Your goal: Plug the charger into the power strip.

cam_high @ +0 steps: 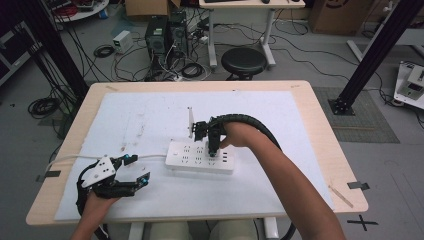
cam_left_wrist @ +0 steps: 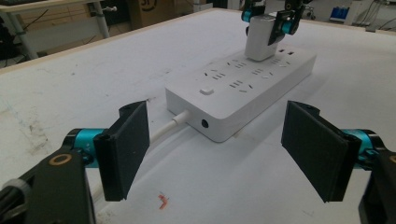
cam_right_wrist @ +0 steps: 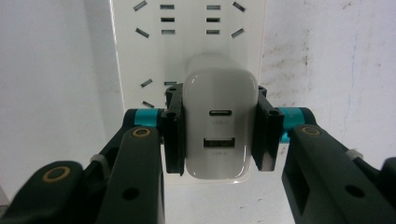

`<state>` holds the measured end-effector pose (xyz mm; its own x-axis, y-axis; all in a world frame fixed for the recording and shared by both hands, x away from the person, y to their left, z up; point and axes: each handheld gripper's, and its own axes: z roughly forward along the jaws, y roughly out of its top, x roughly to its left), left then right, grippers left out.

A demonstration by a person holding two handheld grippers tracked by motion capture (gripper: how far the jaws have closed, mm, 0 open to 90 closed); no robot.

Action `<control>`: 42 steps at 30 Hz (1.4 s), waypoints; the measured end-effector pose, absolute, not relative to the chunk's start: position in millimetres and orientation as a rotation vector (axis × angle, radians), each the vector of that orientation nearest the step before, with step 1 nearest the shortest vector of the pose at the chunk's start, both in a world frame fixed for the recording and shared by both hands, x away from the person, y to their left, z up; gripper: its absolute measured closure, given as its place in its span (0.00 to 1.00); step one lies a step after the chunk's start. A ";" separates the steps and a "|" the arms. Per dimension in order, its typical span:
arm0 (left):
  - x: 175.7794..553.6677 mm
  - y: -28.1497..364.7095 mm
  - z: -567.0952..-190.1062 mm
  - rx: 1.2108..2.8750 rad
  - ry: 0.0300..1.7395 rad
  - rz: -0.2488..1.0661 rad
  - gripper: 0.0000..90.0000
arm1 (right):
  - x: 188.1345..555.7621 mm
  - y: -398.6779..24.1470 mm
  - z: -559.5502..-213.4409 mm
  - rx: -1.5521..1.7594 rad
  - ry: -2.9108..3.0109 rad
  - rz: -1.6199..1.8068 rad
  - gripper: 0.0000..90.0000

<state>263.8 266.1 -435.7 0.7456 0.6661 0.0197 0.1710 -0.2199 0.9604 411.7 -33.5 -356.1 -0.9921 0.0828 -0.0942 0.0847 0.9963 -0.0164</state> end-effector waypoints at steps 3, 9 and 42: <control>264.8 265.6 -436.9 1.753 0.662 0.525 0.26 | 412.3 -33.3 -356.2 0.111 3.044 -0.036 0.71; 266.6 262.3 -439.8 1.755 0.654 0.516 0.26 | 412.8 -32.5 -357.4 0.125 3.049 -0.040 0.71; 264.5 267.0 -434.8 1.742 0.666 0.532 0.26 | 411.8 -41.2 -361.9 0.128 3.025 0.089 0.67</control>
